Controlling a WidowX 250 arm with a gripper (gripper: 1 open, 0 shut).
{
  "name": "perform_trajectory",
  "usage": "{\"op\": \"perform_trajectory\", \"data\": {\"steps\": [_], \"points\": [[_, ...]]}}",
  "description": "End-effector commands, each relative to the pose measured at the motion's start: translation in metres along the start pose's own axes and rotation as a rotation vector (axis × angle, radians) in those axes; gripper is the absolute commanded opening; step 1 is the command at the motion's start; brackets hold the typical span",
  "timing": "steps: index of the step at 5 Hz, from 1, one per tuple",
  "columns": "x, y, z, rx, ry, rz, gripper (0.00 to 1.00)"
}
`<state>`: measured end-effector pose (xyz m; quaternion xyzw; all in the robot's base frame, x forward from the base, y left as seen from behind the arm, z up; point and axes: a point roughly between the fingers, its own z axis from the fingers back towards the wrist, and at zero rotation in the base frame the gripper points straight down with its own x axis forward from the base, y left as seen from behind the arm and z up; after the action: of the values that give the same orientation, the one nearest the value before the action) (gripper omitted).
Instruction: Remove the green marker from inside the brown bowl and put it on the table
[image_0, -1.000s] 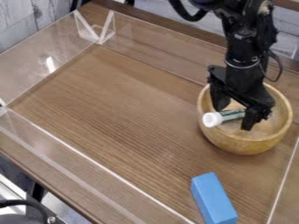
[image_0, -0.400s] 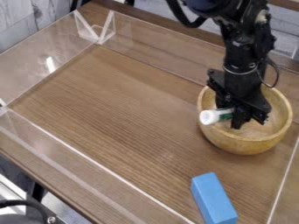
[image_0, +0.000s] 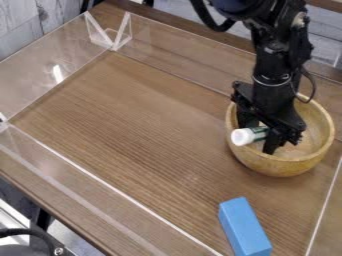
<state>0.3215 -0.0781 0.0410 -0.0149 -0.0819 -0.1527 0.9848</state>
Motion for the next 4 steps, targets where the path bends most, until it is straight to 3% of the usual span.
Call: {"op": "perform_trajectory", "data": {"steps": [1,2,3,4], "points": [[0.0159,0.0017,0.0217,0.012,-0.075,0.005,0.0],[0.0172,0.0003,0.022,0.012,-0.076,0.013,1.0],[0.0186,0.0007,0.0239,0.015,-0.074,0.021,0.0],[0.0194,0.0008,0.025,0.018,-0.076,0.026,0.0]]}}
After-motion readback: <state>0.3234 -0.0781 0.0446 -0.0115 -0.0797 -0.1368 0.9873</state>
